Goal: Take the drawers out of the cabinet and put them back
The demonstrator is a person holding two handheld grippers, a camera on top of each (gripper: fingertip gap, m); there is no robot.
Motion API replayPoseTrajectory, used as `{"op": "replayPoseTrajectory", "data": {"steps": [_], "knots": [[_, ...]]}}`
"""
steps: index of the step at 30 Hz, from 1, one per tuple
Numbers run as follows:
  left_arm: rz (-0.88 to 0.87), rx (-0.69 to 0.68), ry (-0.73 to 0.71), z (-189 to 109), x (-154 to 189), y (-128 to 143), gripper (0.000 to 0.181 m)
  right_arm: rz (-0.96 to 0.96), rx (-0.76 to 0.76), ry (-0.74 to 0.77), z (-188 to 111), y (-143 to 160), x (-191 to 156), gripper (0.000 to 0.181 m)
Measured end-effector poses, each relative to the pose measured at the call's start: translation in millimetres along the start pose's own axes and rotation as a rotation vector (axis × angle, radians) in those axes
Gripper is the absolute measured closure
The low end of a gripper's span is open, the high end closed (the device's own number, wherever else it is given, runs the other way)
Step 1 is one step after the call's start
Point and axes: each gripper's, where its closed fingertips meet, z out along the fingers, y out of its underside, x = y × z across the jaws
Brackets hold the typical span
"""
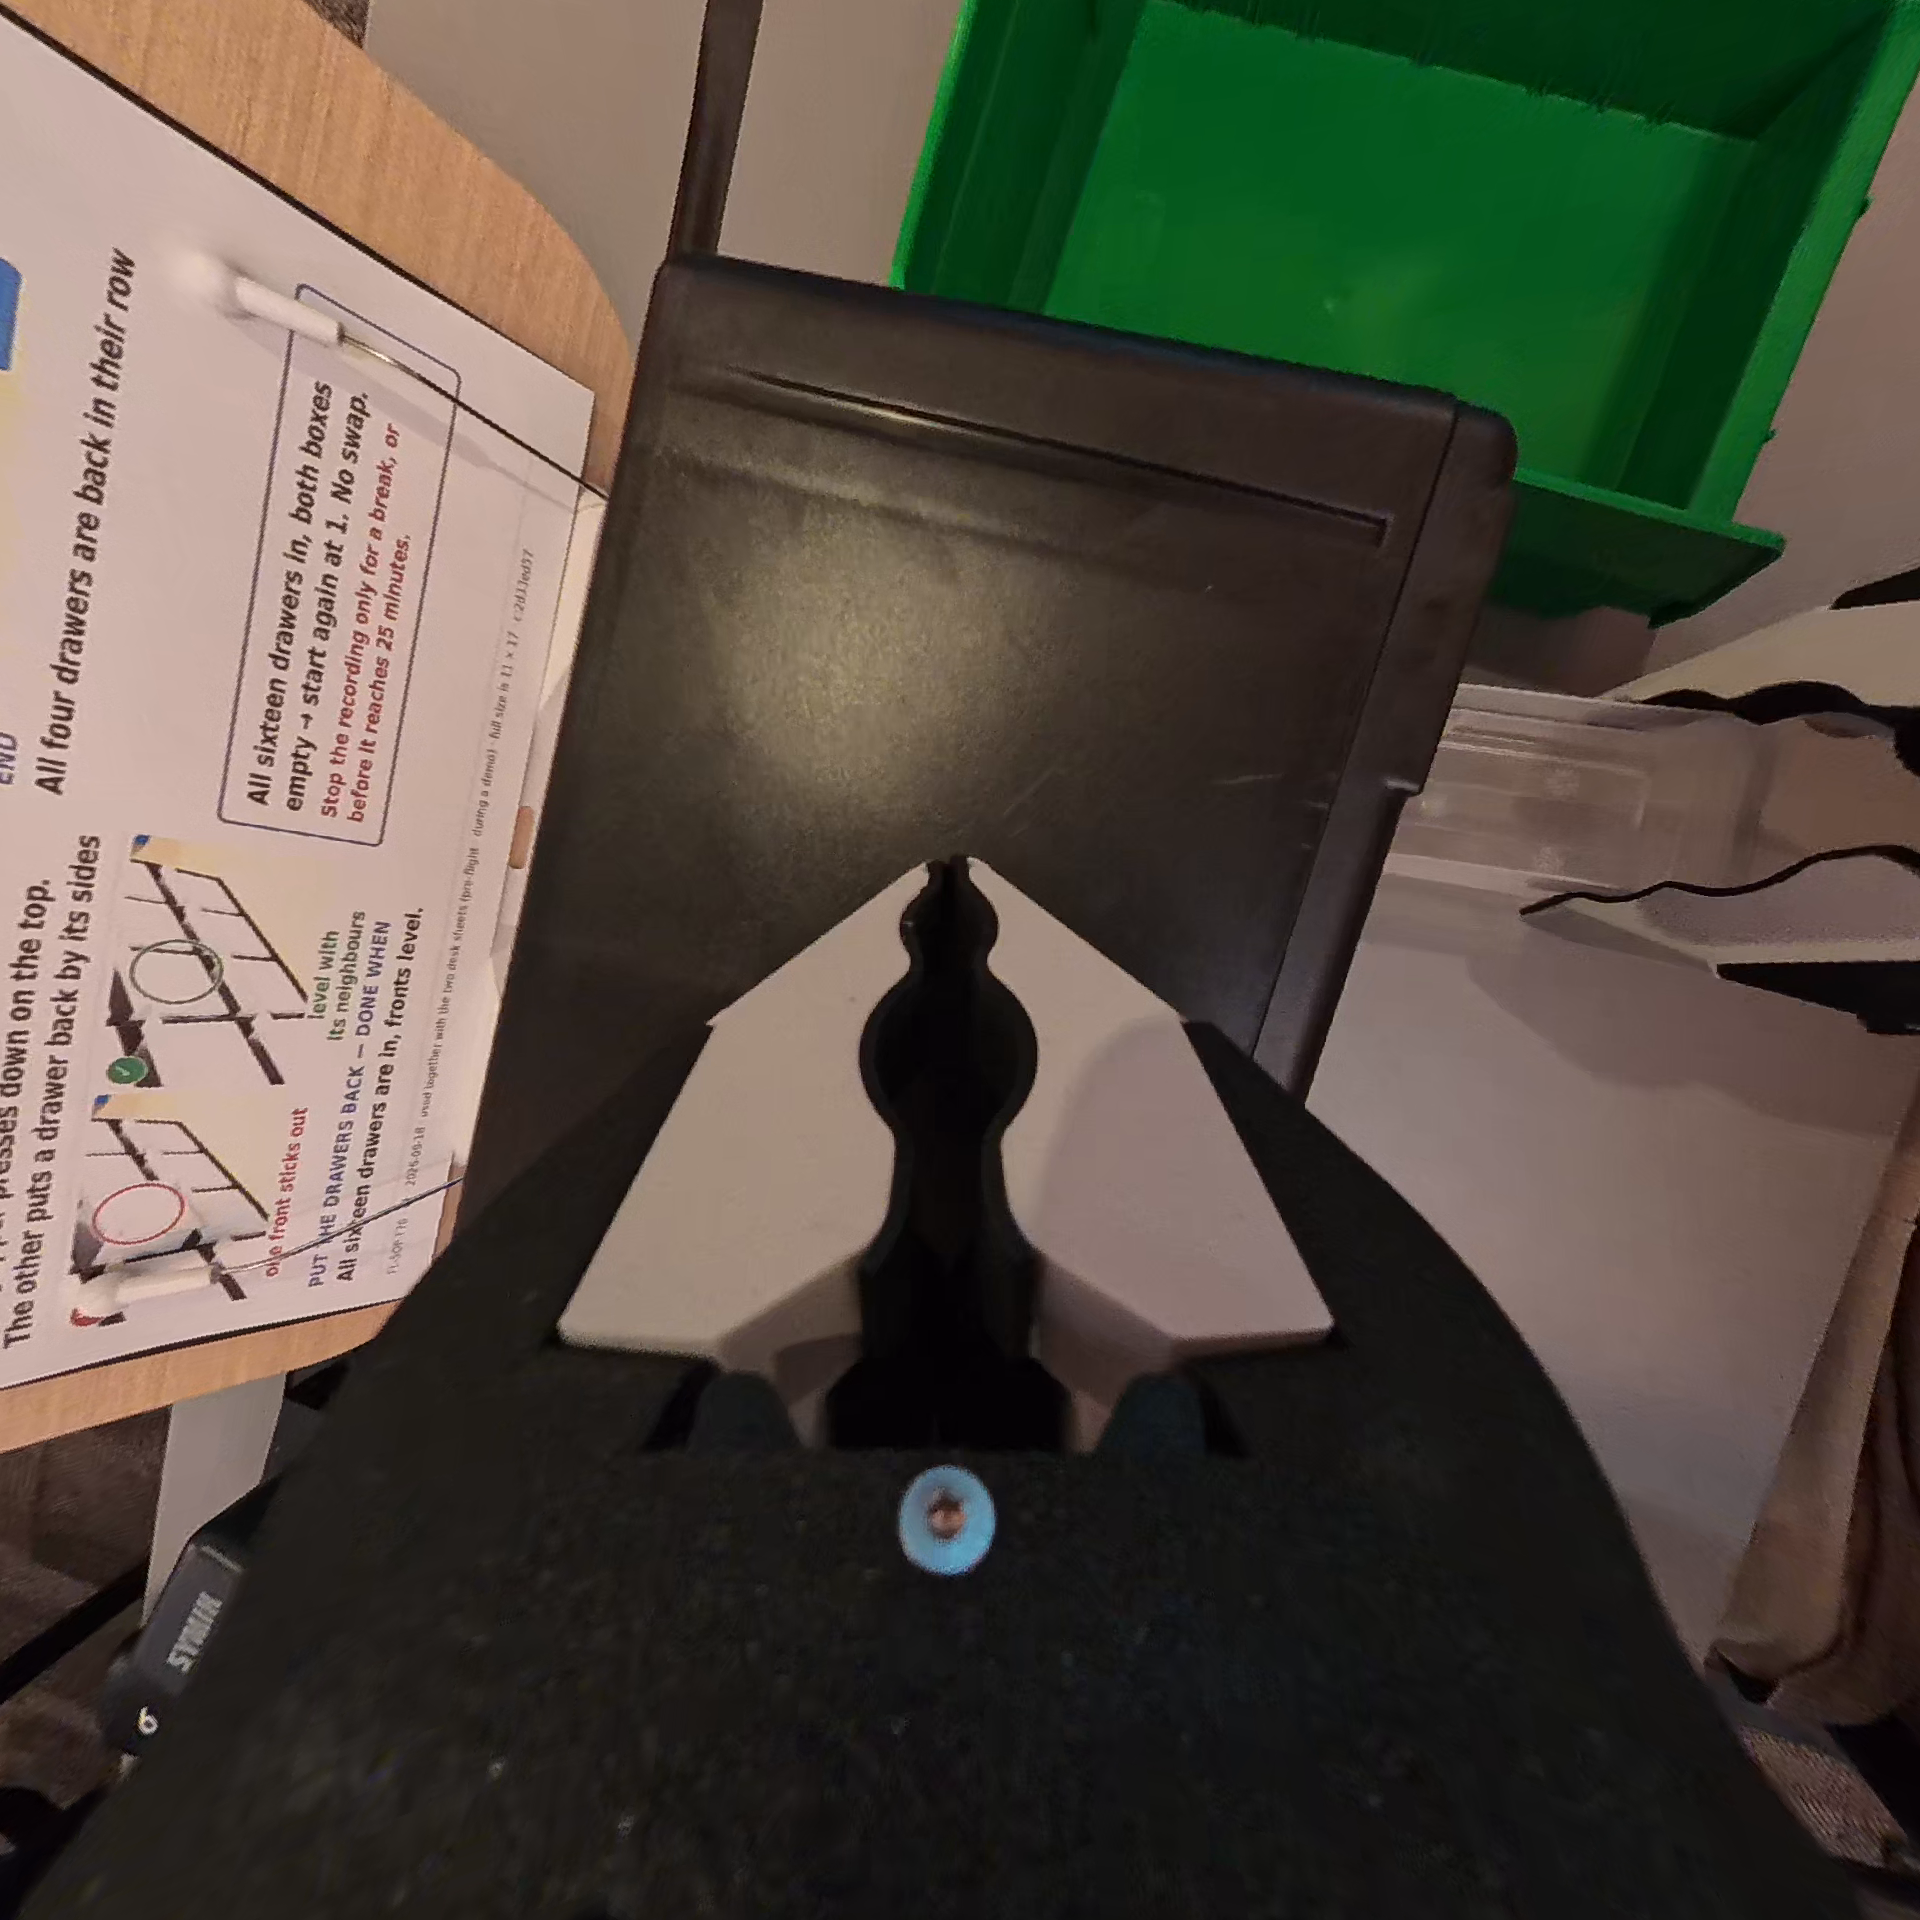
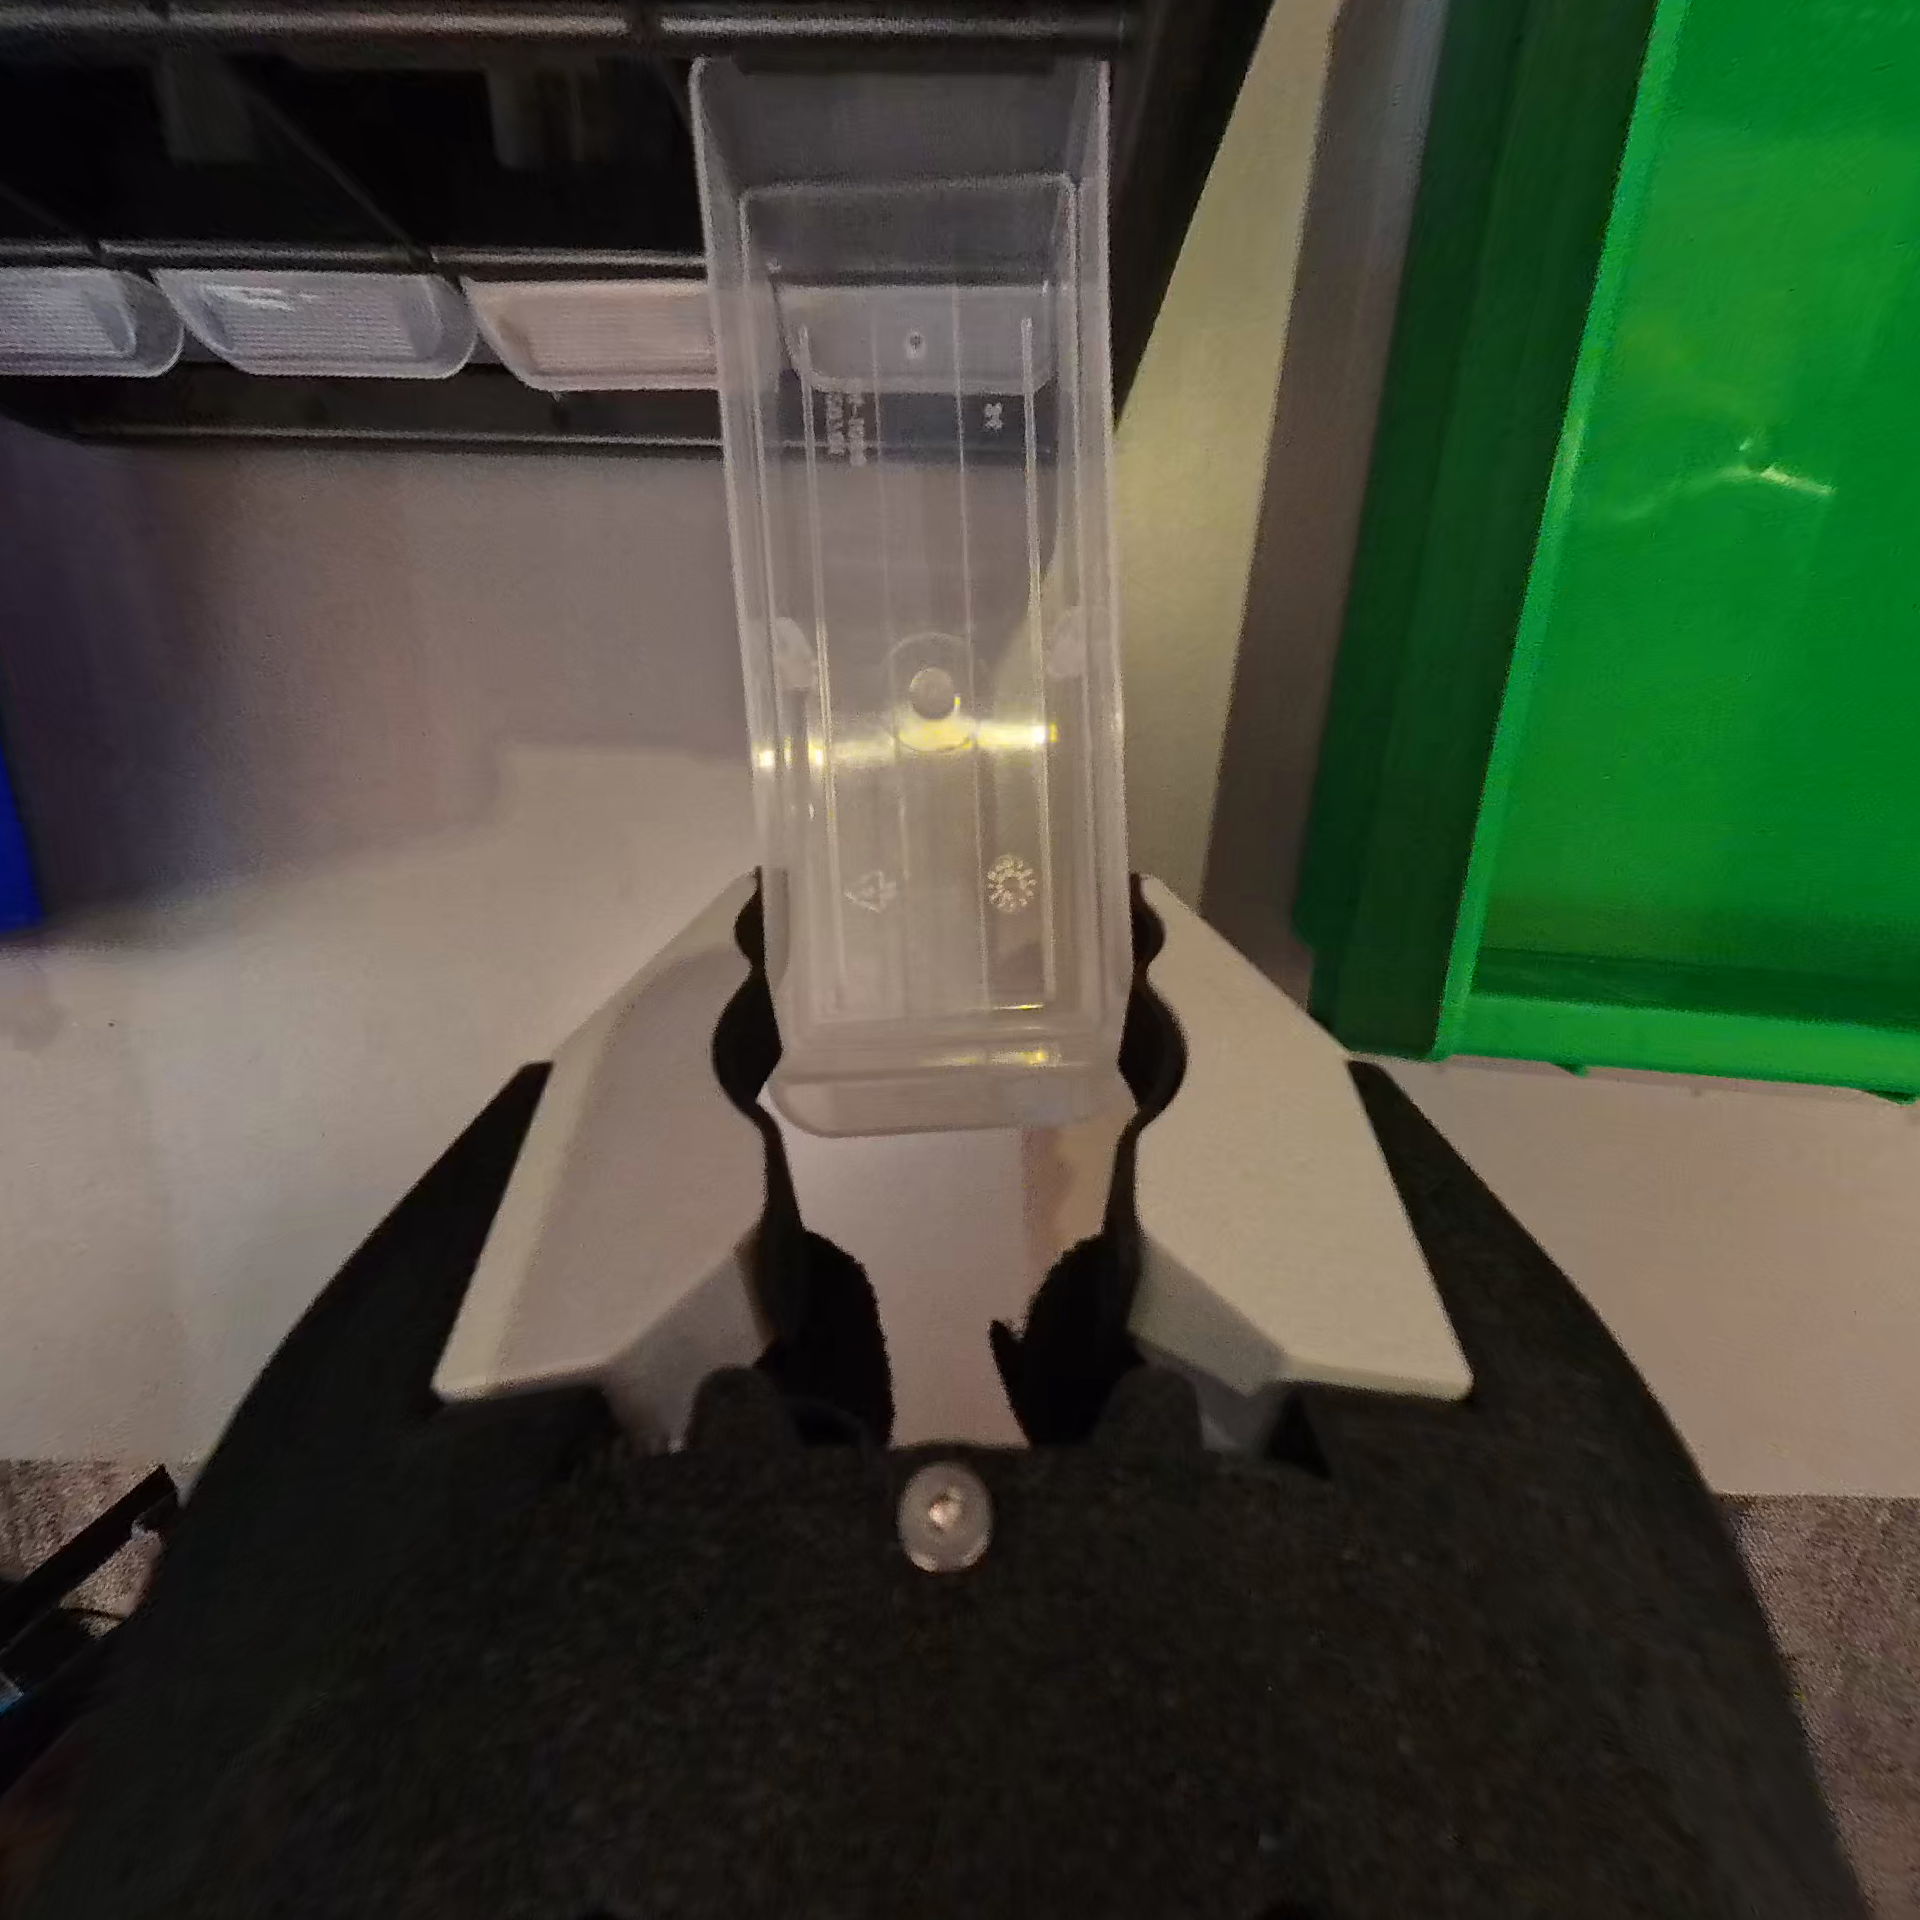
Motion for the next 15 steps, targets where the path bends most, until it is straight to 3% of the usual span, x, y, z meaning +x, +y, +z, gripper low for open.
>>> {"op": "replayPoseTrajectory", "data": {"steps": [1, 5, 15], "knots": [[0.001, -0.005, -0.001, 0, 0, 0, 0.181, -0.004, -0.004, 0.007, 0, 0, 0, 0.116], [0.01, -0.016, -0.008, 0, 0, 0, 0.181, 0.003, 0.025, 0.013, -1, -9, -3, 0.116], [-0.002, 0.0, -0.004, 0, 0, 0, 0.181, 0.005, 0.159, 0.047, 31, -38, -1, 0.115]]}}
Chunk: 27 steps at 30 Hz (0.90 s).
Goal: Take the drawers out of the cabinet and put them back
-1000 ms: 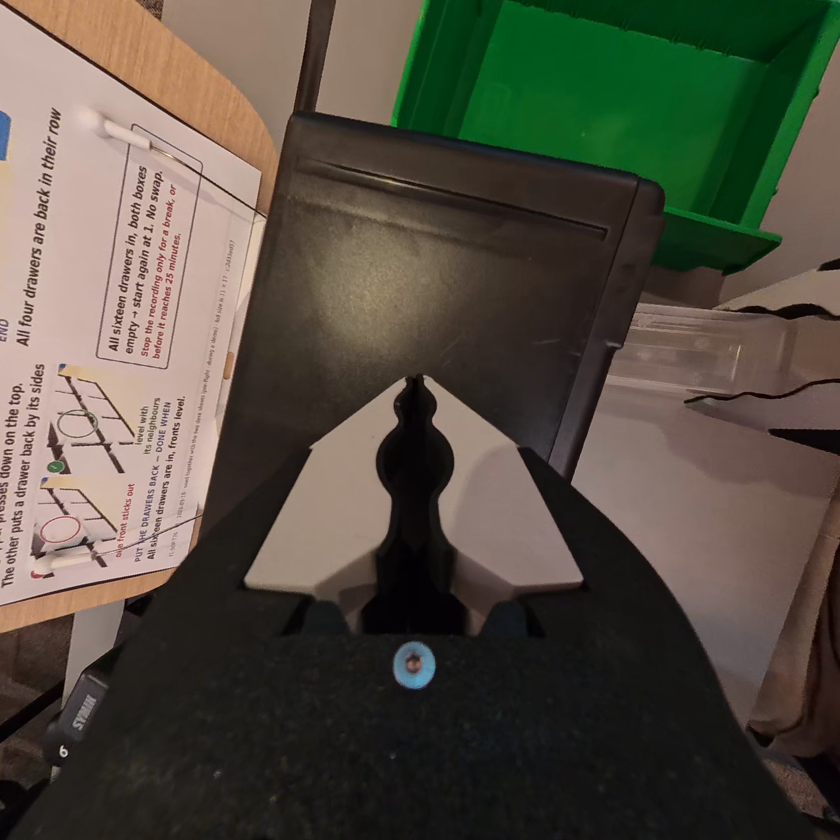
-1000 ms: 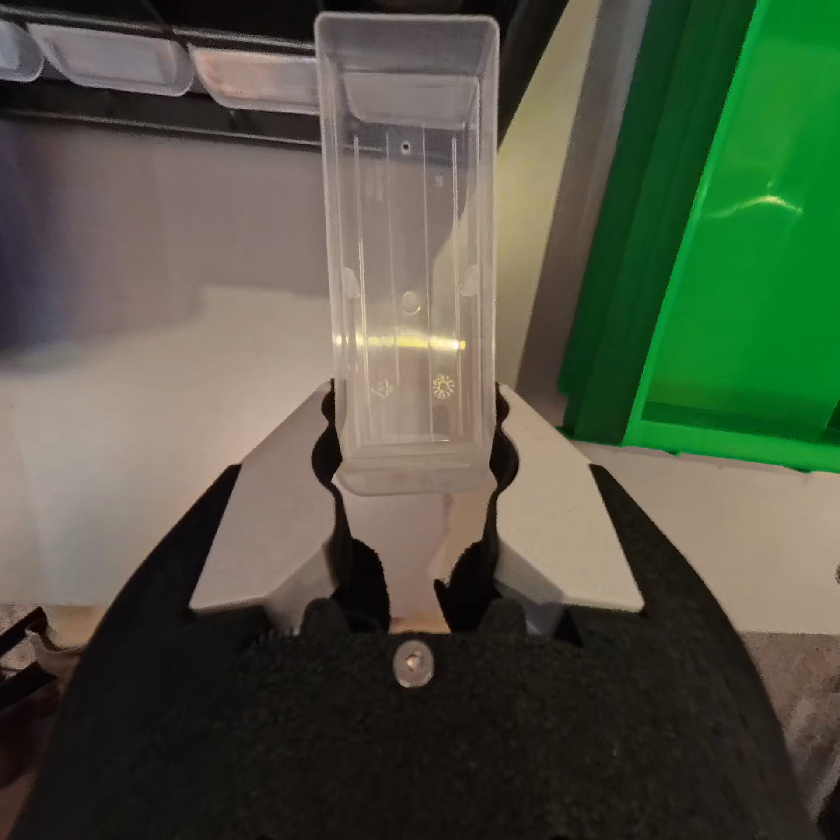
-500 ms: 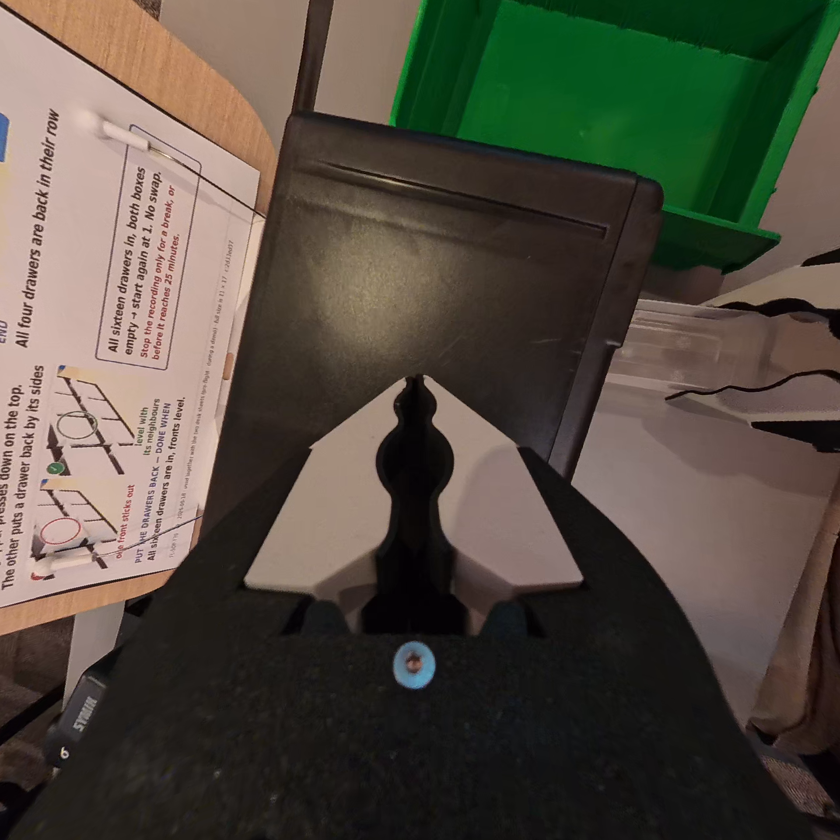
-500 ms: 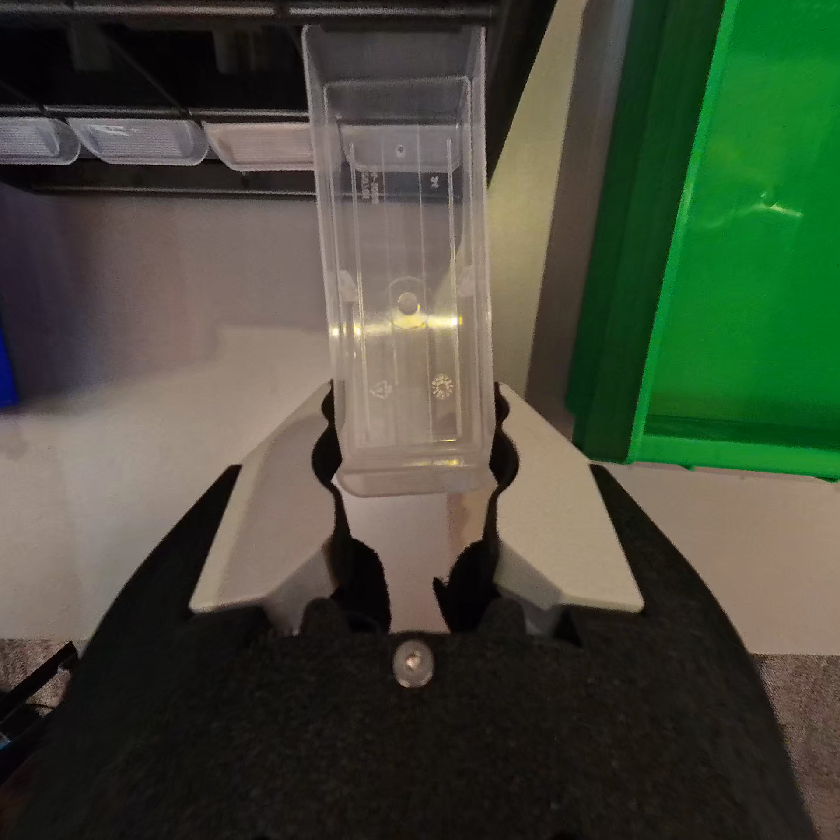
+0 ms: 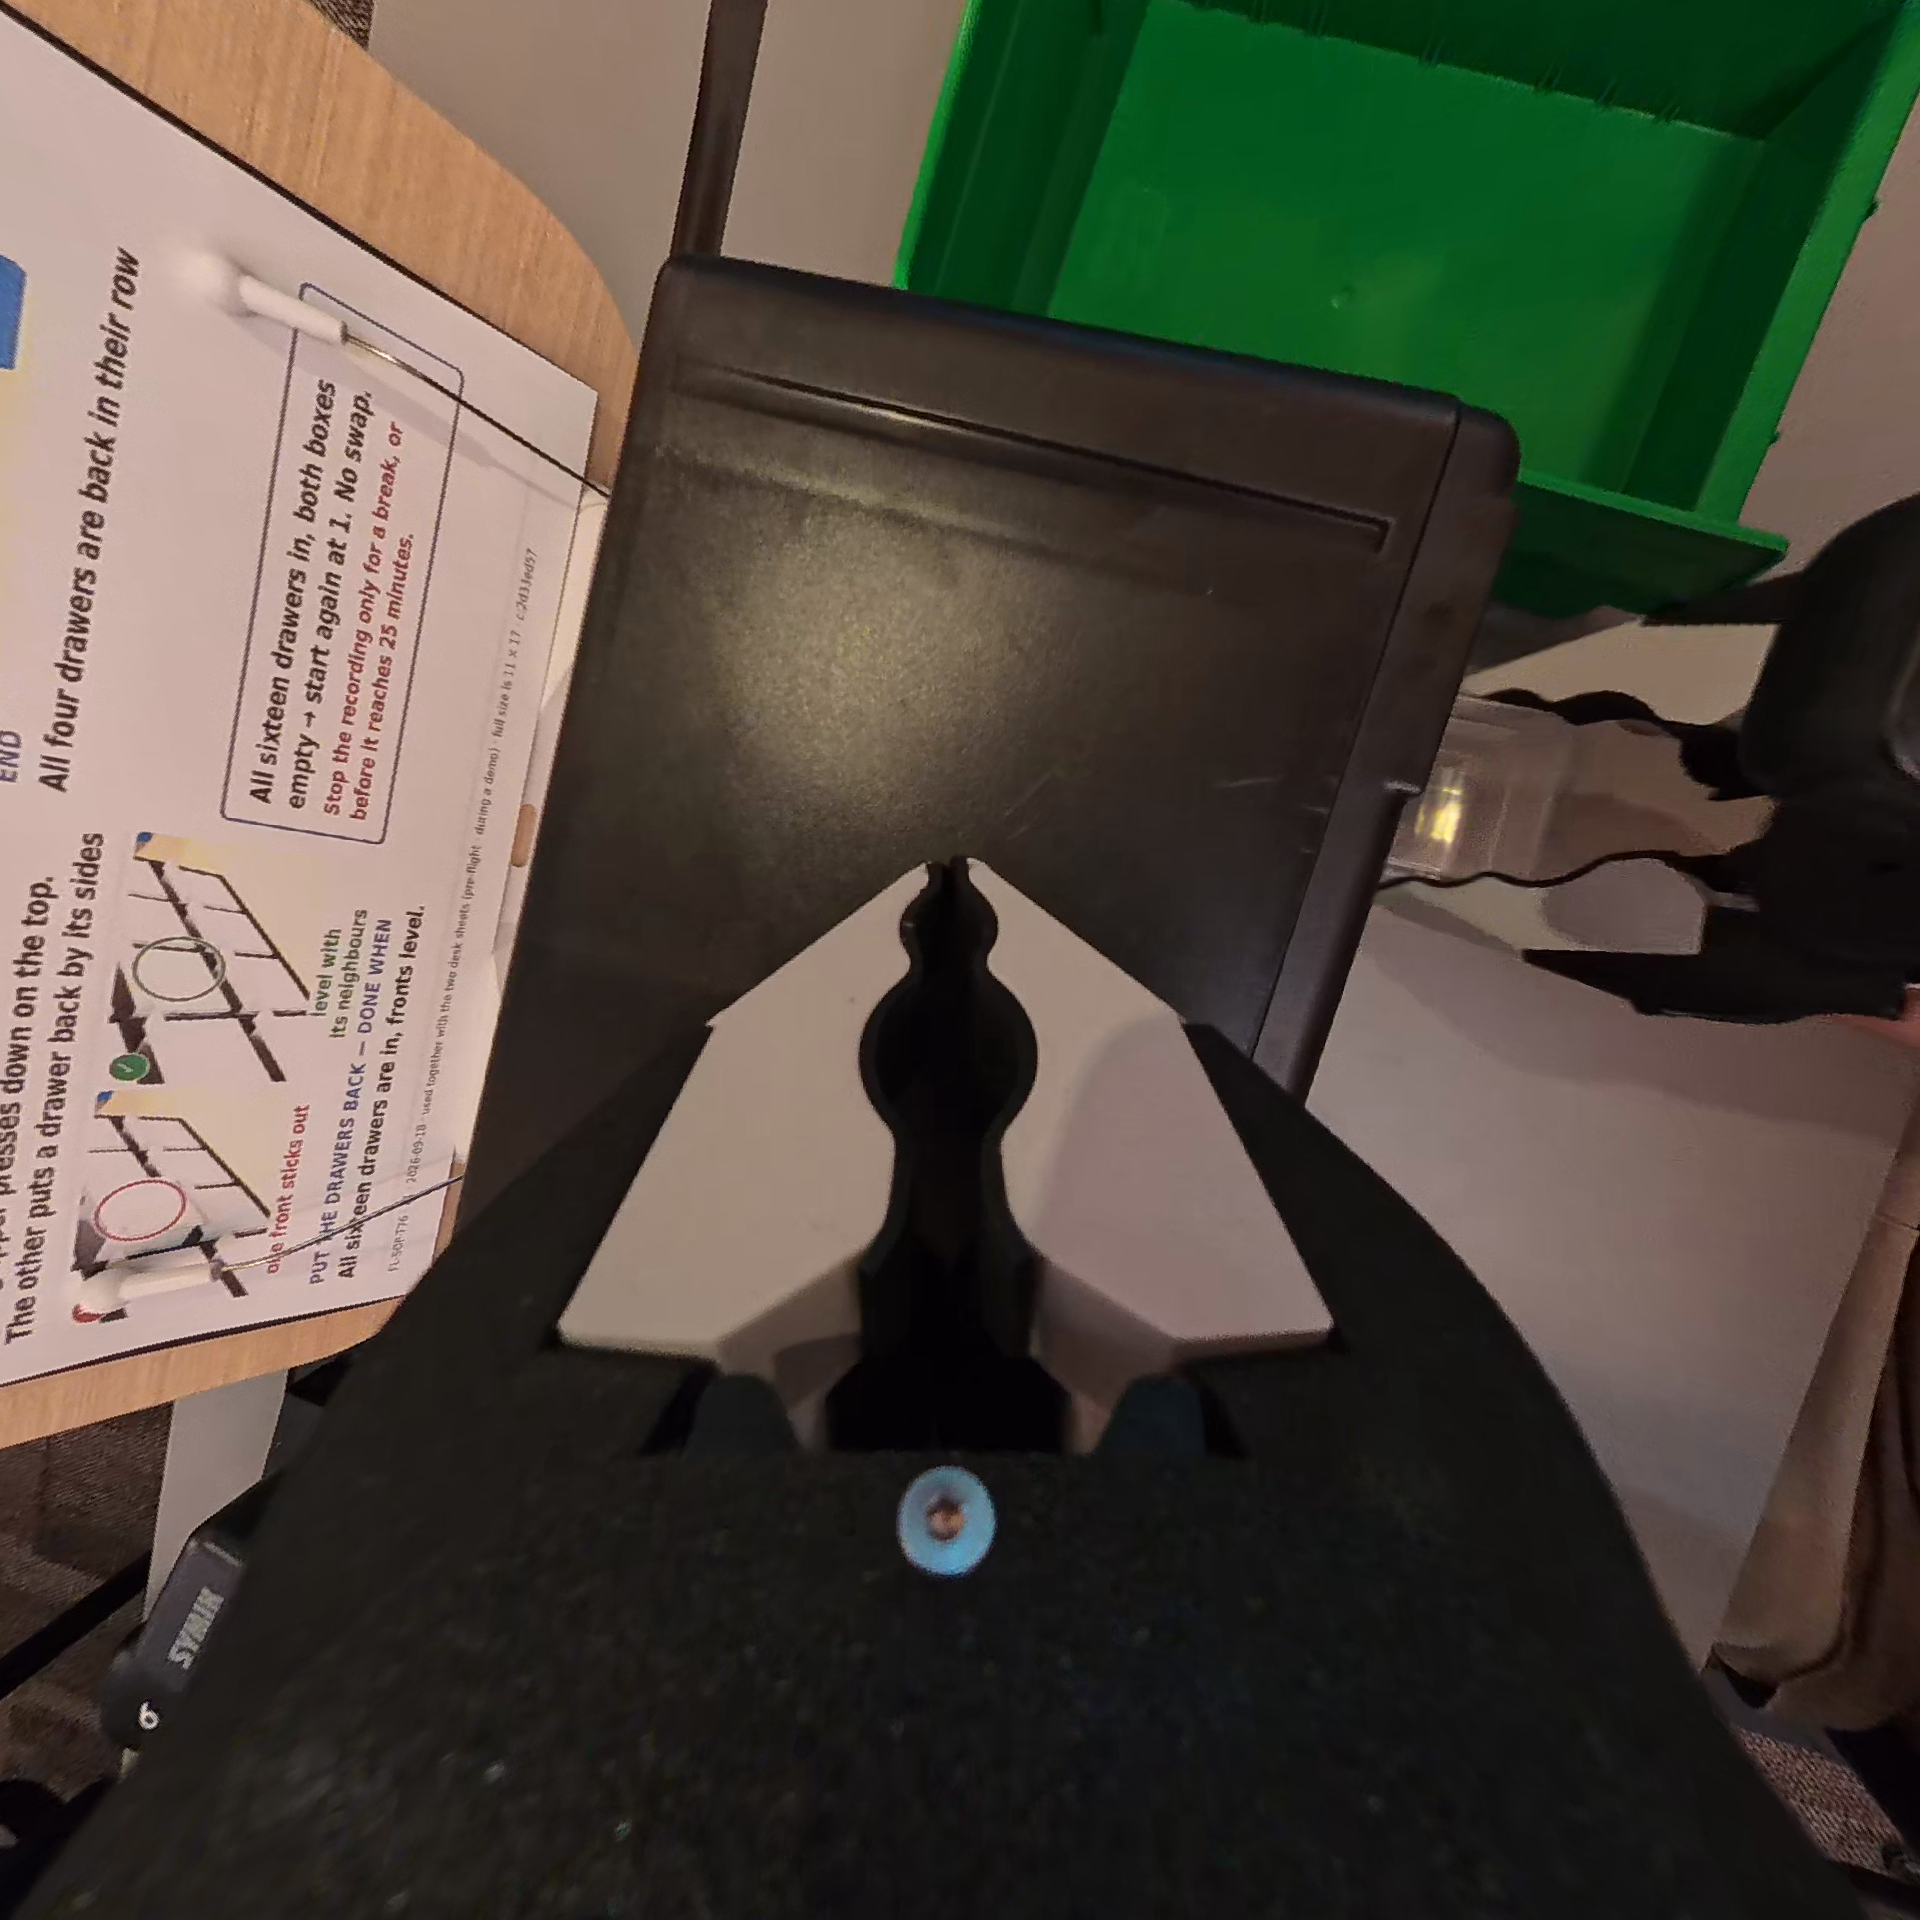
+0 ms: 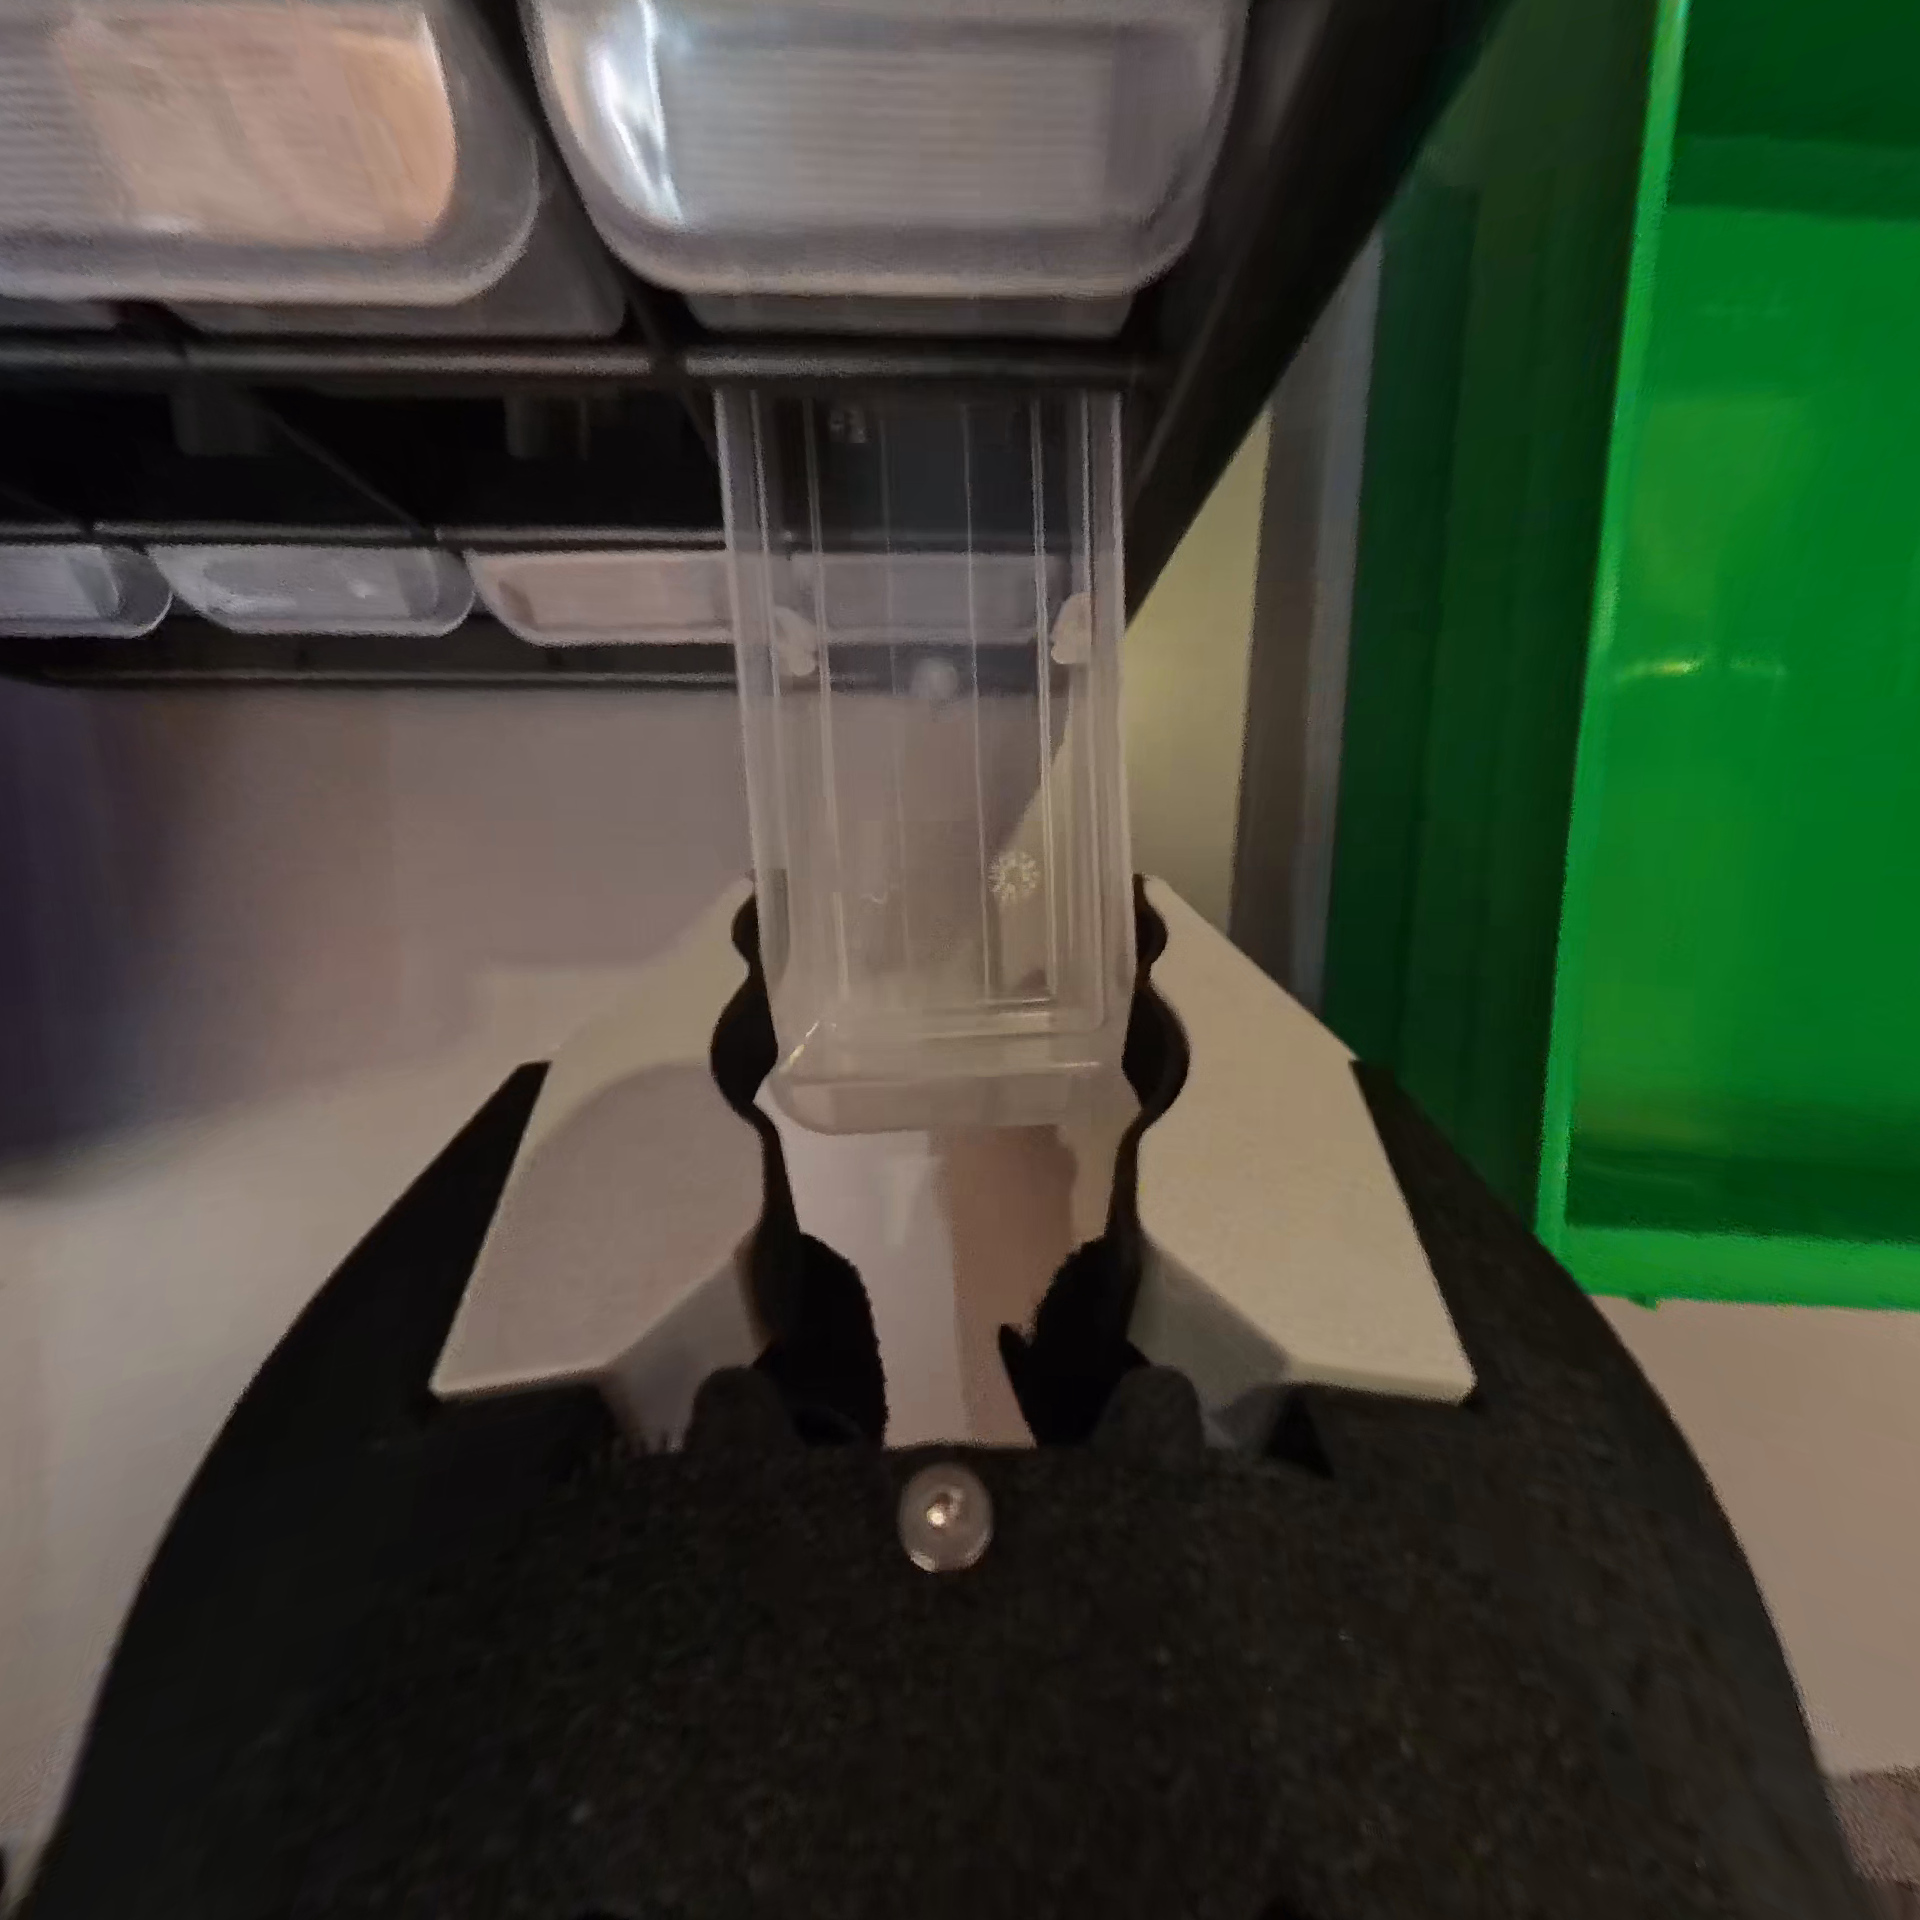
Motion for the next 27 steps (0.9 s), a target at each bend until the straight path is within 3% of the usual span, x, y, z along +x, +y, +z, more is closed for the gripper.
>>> {"op": "replayPoseTrajectory", "data": {"steps": [4, 6, 8, 12, 15, 17, 18, 21, 27], "knots": [[-0.005, 0.002, 0.003, 0, 0, 0, 0.181, 0.01, 0.101, -0.018, 2, -21, -2, 0.114], [-0.004, -0.001, 0.003, 0, 0, 0, 0.181, 0.025, 0.138, -0.027, 3, -25, 0, 0.102], [-0.004, -0.005, 0.001, 0, 0, 0, 0.181, 0.018, 0.18, -0.031, 0, -26, 1, 0.089], [0.0, -0.021, -0.002, 0, 0, 0, 0.181, -0.004, 0.318, -0.108, -22, -15, -9, 0.089], [0.001, -0.025, -0.002, 0, 0, 0, 0.181, 0.026, 0.553, -0.171, -42, 4, -15, 0.108], [-0.001, -0.022, 0.0, 0, 0, 0, 0.181, 0.035, 0.757, -0.205, -52, 14, -18, 0.147], [-0.005, -0.019, 0.002, 0, 0, 0, 0.181, 0.058, 0.8, -0.186, -51, 19, -15, 0.156], [-0.016, -0.014, 0.003, 0, 0, 0, 0.181, 0.051, 0.705, -0.093, -23, 27, -6, 0.158], [-0.01, -0.038, 0.002, 0, -1, 0, 0.181, 0.094, 0.754, -0.136, -8, -16, -3, 0.157]]}}
